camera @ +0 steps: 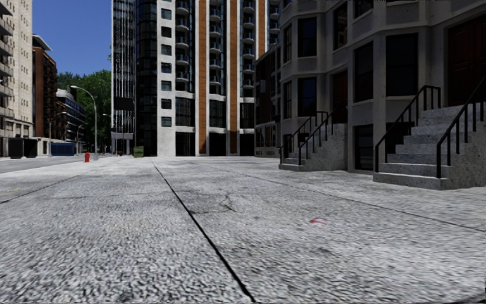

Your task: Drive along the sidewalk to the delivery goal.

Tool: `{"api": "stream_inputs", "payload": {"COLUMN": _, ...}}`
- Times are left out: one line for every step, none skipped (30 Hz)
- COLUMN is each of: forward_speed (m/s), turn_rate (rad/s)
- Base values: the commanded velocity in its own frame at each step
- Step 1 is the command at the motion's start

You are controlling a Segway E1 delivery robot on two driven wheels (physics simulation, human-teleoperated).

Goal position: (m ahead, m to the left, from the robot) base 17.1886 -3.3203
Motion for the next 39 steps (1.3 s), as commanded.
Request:
{"api": "stream_inputs", "payload": {"forward_speed": 2.0, "turn_rate": 0.0}}
{"api": "stream_inputs", "payload": {"forward_speed": 2.0, "turn_rate": 0.0}}
{"api": "stream_inputs", "payload": {"forward_speed": 2.0, "turn_rate": 0.0}}
{"api": "stream_inputs", "payload": {"forward_speed": 2.0, "turn_rate": 0.0}}
{"api": "stream_inputs", "payload": {"forward_speed": 2.0, "turn_rate": 0.0}}
{"api": "stream_inputs", "payload": {"forward_speed": 2.0, "turn_rate": 0.0}}
{"api": "stream_inputs", "payload": {"forward_speed": 2.0, "turn_rate": 0.0}}
{"api": "stream_inputs", "payload": {"forward_speed": 2.0, "turn_rate": 0.0}}
{"api": "stream_inputs", "payload": {"forward_speed": 2.0, "turn_rate": 0.0}}
{"api": "stream_inputs", "payload": {"forward_speed": 2.0, "turn_rate": 0.0}}
{"api": "stream_inputs", "payload": {"forward_speed": 2.0, "turn_rate": 0.0}}
{"api": "stream_inputs", "payload": {"forward_speed": 2.0, "turn_rate": 0.0}}
{"api": "stream_inputs", "payload": {"forward_speed": 2.0, "turn_rate": 0.0}}
{"api": "stream_inputs", "payload": {"forward_speed": 2.0, "turn_rate": 0.0}}
{"api": "stream_inputs", "payload": {"forward_speed": 2.0, "turn_rate": 0.0}}
{"api": "stream_inputs", "payload": {"forward_speed": 2.0, "turn_rate": 0.0}}
{"api": "stream_inputs", "payload": {"forward_speed": 2.0, "turn_rate": 0.0}}
{"api": "stream_inputs", "payload": {"forward_speed": 2.0, "turn_rate": 0.0}}
{"api": "stream_inputs", "payload": {"forward_speed": 2.0, "turn_rate": 0.0}}
{"api": "stream_inputs", "payload": {"forward_speed": 2.0, "turn_rate": 0.0}}
{"api": "stream_inputs", "payload": {"forward_speed": 2.0, "turn_rate": 0.0}}
{"api": "stream_inputs", "payload": {"forward_speed": 2.0, "turn_rate": 0.0}}
{"api": "stream_inputs", "payload": {"forward_speed": 2.0, "turn_rate": 0.0}}
{"api": "stream_inputs", "payload": {"forward_speed": 2.0, "turn_rate": 0.0}}
{"api": "stream_inputs", "payload": {"forward_speed": 2.0, "turn_rate": 0.0}}
{"api": "stream_inputs", "payload": {"forward_speed": 2.0, "turn_rate": 0.0}}
{"api": "stream_inputs", "payload": {"forward_speed": 2.0, "turn_rate": 0.0}}
{"api": "stream_inputs", "payload": {"forward_speed": 2.0, "turn_rate": 0.0}}
{"api": "stream_inputs", "payload": {"forward_speed": 2.0, "turn_rate": 0.0}}
{"api": "stream_inputs", "payload": {"forward_speed": 2.0, "turn_rate": 0.0}}
{"api": "stream_inputs", "payload": {"forward_speed": 2.0, "turn_rate": 0.0}}
{"api": "stream_inputs", "payload": {"forward_speed": 2.0, "turn_rate": 0.0}}
{"api": "stream_inputs", "payload": {"forward_speed": 2.0, "turn_rate": 0.0}}
{"api": "stream_inputs", "payload": {"forward_speed": 2.0, "turn_rate": 0.0}}
{"api": "stream_inputs", "payload": {"forward_speed": 2.0, "turn_rate": 0.0}}
{"api": "stream_inputs", "payload": {"forward_speed": 2.0, "turn_rate": 0.0}}
{"api": "stream_inputs", "payload": {"forward_speed": 2.0, "turn_rate": 0.0}}
{"api": "stream_inputs", "payload": {"forward_speed": 2.0, "turn_rate": 0.0}}
{"api": "stream_inputs", "payload": {"forward_speed": 2.0, "turn_rate": 0.0}}
